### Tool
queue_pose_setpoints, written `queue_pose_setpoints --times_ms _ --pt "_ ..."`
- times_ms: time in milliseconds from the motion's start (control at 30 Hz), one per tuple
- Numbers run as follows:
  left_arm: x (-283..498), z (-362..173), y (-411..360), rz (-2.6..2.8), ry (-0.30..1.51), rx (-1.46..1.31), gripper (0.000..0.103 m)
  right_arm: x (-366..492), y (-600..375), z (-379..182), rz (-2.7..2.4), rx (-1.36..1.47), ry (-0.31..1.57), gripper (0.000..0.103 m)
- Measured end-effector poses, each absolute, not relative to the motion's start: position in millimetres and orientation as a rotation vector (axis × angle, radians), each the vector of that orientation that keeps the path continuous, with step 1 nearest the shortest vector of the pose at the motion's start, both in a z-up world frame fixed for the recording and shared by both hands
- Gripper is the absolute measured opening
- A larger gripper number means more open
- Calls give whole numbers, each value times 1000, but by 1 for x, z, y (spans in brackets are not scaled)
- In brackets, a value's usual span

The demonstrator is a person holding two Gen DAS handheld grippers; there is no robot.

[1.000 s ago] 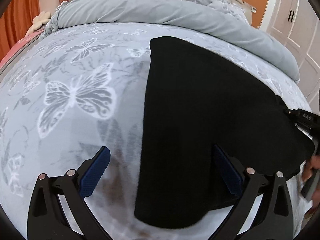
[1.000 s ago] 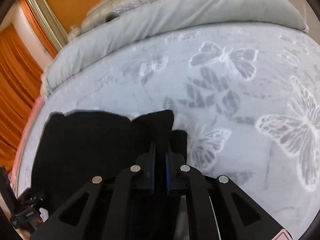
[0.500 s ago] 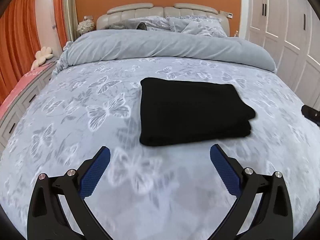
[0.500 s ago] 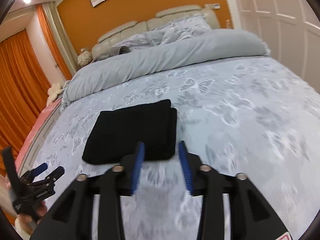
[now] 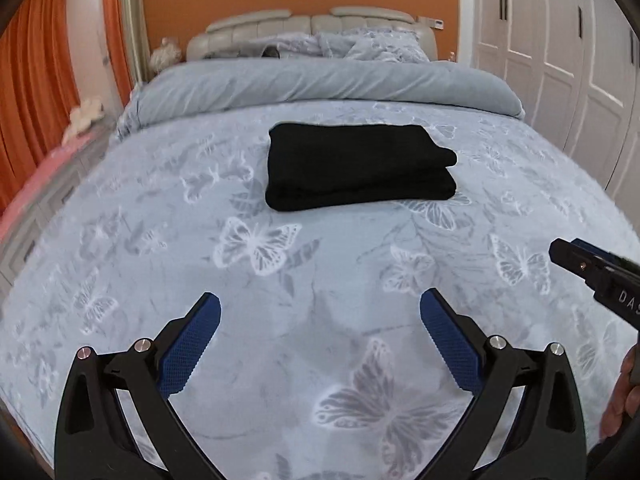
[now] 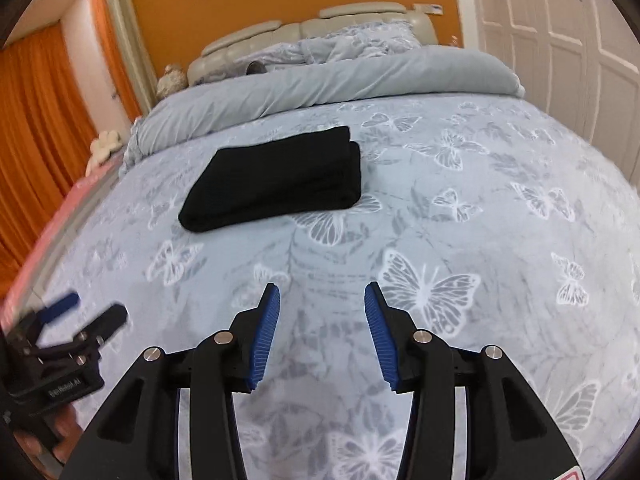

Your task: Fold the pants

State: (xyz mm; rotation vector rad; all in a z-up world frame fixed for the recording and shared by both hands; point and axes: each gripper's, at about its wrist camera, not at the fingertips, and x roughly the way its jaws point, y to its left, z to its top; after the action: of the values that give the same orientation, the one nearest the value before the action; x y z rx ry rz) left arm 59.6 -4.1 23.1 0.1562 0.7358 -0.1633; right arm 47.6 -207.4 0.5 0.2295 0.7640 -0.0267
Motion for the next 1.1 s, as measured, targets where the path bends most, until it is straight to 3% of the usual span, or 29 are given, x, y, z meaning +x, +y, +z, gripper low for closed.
queue_pose_setpoints --times_ms 1100 --pt "51 20 1 -88 707 153 98 43 -187 -5 -19 168 750 47"
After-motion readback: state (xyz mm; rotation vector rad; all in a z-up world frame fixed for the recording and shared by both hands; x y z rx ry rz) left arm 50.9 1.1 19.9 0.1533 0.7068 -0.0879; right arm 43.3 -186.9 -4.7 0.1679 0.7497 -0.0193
